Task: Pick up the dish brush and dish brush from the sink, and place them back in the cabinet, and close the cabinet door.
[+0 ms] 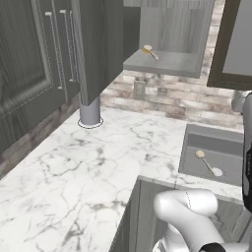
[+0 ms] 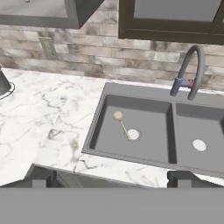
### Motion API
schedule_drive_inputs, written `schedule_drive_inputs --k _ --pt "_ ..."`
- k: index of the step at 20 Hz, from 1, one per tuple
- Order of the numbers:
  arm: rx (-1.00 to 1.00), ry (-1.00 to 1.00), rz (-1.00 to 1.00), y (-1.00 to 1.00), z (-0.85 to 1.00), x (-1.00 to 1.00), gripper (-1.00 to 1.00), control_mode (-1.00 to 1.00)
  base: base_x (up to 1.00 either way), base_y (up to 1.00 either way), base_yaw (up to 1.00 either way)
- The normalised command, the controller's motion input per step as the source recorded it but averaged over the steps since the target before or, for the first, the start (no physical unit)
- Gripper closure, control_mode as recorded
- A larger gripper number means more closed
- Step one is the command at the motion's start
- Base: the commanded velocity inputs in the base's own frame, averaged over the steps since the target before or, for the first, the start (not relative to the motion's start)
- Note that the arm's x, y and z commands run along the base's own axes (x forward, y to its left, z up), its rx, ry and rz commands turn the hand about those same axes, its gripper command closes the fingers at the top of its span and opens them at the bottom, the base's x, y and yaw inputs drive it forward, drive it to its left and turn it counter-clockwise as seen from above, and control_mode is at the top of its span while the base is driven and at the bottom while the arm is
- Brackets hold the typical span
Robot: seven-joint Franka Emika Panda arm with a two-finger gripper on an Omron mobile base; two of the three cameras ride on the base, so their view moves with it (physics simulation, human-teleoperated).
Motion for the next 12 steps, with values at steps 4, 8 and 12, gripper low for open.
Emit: schedule_drive_inputs --k 4,8,12 --pt "0.03 0.0 0.0 0.05 -0.11 0.0 -1.0 -1.0 0.0 0.0 0.0" --pt "0.0 0.0 0.0 0.11 -0.01 0.0 -1.0 -1.0 0.0 0.0 0.0" --pt "0.0 0.0 0.0 0.23 0.0 0.0 -1.0 -1.0 0.0 0.0 0.0"
